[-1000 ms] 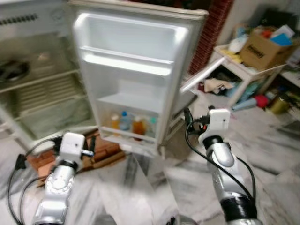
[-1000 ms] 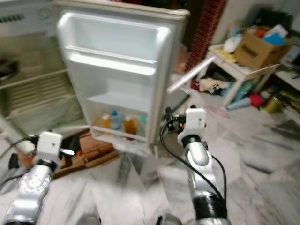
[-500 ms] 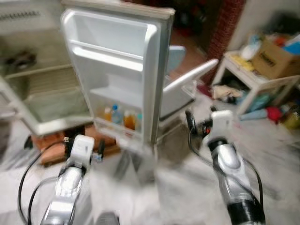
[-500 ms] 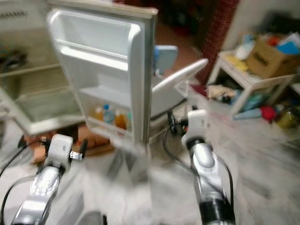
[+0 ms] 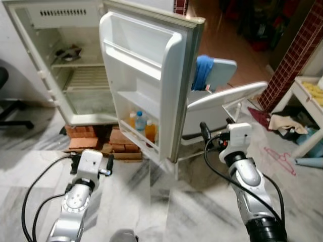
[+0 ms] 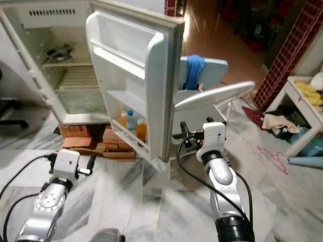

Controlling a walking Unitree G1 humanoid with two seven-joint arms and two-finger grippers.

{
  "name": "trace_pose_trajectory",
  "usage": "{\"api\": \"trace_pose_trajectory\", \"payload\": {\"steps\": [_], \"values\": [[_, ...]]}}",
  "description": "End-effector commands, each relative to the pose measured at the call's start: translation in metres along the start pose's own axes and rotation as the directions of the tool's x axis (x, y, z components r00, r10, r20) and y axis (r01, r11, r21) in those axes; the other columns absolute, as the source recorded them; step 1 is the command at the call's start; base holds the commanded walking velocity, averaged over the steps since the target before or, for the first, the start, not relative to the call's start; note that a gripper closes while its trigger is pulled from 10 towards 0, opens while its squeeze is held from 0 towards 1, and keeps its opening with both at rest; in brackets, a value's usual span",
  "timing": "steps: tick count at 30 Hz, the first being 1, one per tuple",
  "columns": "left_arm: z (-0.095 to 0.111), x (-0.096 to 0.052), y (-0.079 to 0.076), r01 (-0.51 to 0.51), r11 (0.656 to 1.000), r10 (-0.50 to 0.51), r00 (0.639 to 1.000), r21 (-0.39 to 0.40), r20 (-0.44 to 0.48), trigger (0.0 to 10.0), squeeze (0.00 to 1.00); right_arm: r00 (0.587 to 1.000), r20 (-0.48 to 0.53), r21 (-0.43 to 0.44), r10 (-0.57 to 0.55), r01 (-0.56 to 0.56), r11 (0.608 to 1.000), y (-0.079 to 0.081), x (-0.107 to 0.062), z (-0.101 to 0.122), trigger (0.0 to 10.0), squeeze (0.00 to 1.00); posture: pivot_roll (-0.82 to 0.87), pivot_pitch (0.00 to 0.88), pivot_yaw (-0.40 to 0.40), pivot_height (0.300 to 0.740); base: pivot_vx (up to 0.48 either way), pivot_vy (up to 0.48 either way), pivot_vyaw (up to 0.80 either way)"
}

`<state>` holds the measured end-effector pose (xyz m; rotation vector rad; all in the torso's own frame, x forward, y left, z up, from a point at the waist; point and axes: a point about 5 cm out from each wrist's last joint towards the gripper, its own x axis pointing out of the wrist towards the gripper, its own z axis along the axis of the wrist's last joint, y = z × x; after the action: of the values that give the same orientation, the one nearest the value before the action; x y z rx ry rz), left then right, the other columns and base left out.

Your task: Restocking fridge

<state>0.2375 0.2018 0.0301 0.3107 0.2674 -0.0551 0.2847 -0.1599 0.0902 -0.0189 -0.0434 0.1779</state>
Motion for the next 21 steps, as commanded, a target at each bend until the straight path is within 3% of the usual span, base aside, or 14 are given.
{"api": "trace_pose_trajectory", "payload": {"steps": [1, 6, 15, 17, 21], "values": [[0.002, 0.001, 0.007, -0.02, 1.0, 0.02, 1.0, 0.005, 0.004, 10.0, 0.0, 1.0, 0.017, 0.006, 0.013, -0.013, 1.0, 0.005, 0.004, 0.004, 10.0, 0.0, 0.08, 0.008, -0.037, 0.74, 0.48, 0.0, 0.0], [0.002, 0.001, 0.004, -0.014, 1.0, 0.014, 1.0, -0.012, 0.009, 10.0, 0.0, 1.0, 0.02, -0.007, 0.018, -0.018, 1.0, 0.006, 0.004, 0.004, 10.0, 0.0, 0.08, 0.008, -0.039, 0.74, 0.44, 0.0, 0.0], [-0.008, -0.007, -0.001, -0.006, 0.997, 0.004, 0.999, -0.071, -0.037, 10.0, 0.0, 1.0, 0.026, -0.024, 0.017, -0.017, 1.0, 0.006, 0.005, 0.005, 10.0, 0.0, 0.08, 0.01, -0.039, 0.74, 0.0, 0.0, 0.0], [-0.02, -0.015, 0.001, -0.035, 0.993, 0.026, 0.996, -0.109, -0.079, 10.0, 0.0, 0.998, 0.042, -0.04, 0.042, -0.041, 0.998, 0.006, 0.006, 0.007, 10.0, 0.0, 0.09, 0.012, -0.044, 0.74, 0.0, 0.0, 0.74], [-0.022, -0.017, 0.002, -0.043, 0.994, 0.035, 0.996, -0.099, -0.084, 10.0, 0.0, 0.998, 0.053, -0.046, 0.045, -0.043, 0.998, 0.008, 0.014, 0.011, 10.0, 0.0, 0.1, 0.009, -0.05, 0.74, 0.0, 0.0, 0.74]]}}
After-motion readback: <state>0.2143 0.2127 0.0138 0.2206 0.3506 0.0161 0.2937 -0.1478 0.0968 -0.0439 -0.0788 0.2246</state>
